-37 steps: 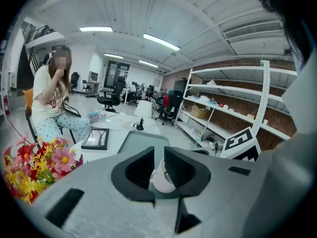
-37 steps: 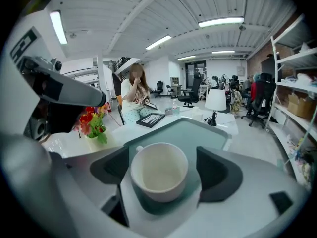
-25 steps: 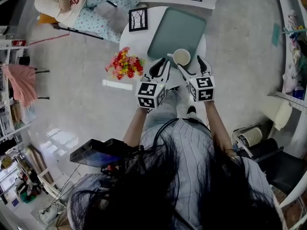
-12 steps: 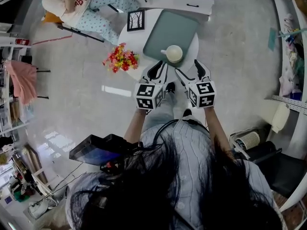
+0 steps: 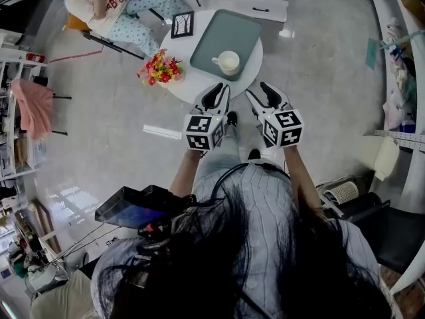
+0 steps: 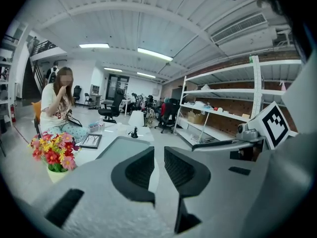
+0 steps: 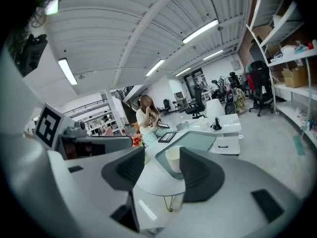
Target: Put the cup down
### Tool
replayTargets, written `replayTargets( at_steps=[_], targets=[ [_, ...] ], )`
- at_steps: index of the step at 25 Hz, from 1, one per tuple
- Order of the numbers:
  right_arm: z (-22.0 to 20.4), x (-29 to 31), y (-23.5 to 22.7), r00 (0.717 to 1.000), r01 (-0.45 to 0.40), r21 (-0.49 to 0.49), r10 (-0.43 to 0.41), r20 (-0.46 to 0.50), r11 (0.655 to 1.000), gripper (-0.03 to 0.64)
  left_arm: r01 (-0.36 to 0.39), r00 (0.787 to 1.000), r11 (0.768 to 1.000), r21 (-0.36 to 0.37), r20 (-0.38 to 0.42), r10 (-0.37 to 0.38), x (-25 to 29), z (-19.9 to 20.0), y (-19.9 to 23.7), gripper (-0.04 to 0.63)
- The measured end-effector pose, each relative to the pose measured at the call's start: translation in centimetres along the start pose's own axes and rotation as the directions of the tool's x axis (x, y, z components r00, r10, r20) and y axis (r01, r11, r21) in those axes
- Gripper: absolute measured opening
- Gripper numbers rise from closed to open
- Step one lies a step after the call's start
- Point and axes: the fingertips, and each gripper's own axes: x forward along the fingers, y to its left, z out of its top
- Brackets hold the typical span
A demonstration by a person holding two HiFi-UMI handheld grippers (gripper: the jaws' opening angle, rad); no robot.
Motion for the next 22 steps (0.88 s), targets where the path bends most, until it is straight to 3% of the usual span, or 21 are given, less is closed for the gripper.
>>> replayTargets(
  at_steps=[11, 22],
  targets=[
    [-3.1, -5.7, 2.3, 0.999, -0.04, 0.018, 0.04, 0.001, 0.999, 0.195, -0.062, 0.998, 0.998, -0.023, -0.01, 0.061, -5.6, -3.5, -5.2, 0.072],
    [-4.5, -6.1, 5.3, 0.996, -0.091, 0.079, 0.091, 0.01, 0.993, 0.129, -0.114, 0.992, 0.993, -0.018, -0.047, 0.113, -9.7, -4.9, -5.5, 0.072]
  ],
)
